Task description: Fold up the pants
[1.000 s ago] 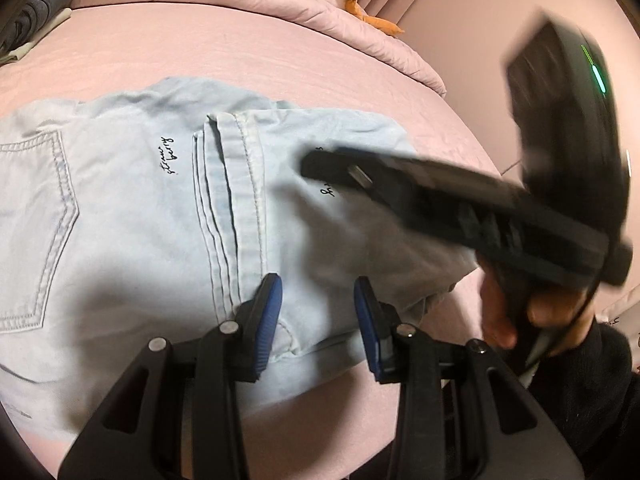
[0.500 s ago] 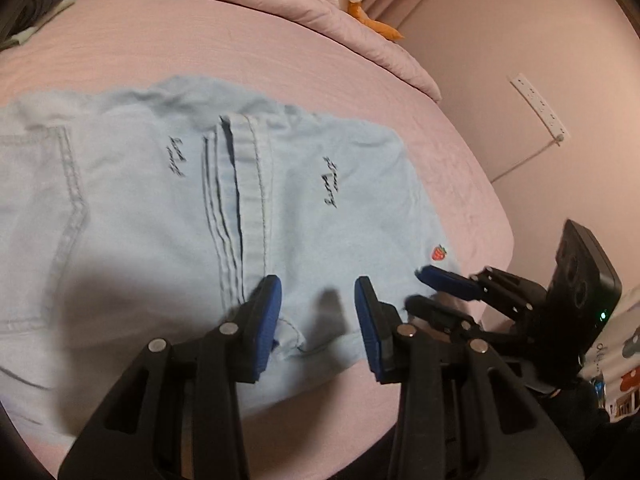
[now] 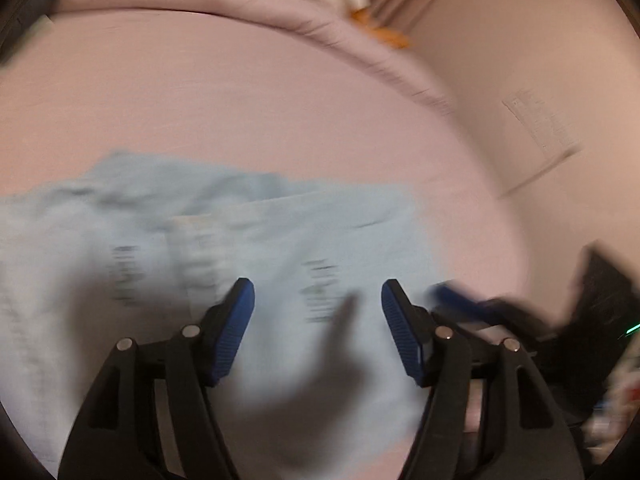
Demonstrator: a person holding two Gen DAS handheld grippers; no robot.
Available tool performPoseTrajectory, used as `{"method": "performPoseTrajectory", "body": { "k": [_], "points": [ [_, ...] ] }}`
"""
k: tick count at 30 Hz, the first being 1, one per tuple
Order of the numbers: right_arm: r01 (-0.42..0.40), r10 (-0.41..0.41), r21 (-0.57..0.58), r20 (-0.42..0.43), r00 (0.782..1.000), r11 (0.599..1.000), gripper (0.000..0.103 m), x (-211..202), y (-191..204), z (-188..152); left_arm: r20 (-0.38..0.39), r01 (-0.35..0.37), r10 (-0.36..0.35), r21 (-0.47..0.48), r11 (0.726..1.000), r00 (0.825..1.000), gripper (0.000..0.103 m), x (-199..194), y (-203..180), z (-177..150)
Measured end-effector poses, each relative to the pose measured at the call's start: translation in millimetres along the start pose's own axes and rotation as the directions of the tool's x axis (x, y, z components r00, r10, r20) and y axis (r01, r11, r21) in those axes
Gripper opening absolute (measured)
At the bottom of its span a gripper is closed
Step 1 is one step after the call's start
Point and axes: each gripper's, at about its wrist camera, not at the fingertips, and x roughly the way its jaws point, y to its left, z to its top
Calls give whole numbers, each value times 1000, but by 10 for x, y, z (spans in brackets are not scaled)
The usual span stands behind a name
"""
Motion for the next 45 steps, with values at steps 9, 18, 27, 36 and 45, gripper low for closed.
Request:
{"method": "performPoseTrajectory", "body": {
  "k": [9,18,27,36,45],
  "points": [
    [64,-63,31,-41,997,997,32,128,-71,-59,11,-20,19,54,998,1000,41,-301,180,-266],
    [-56,49,-157,-48,998,986,32,317,507,276,7,-2,2,14,1000,1000,58,-435,221,-526],
    [-93,25,-277,-240,970,956,32,1194,1003,550,37,-6,5,27,1000,999,58,-484,215,-662],
    [-73,26,-318,-150,988,945,32,670,1039,443,128,40,-27,-97,994,991,66,-1054,578,-880],
    [-11,-56,-452,-135,989,892,31,535,1258,-145,232,-48,120,-296,954,965,75,-1665,1115,-1197]
  ]
}}
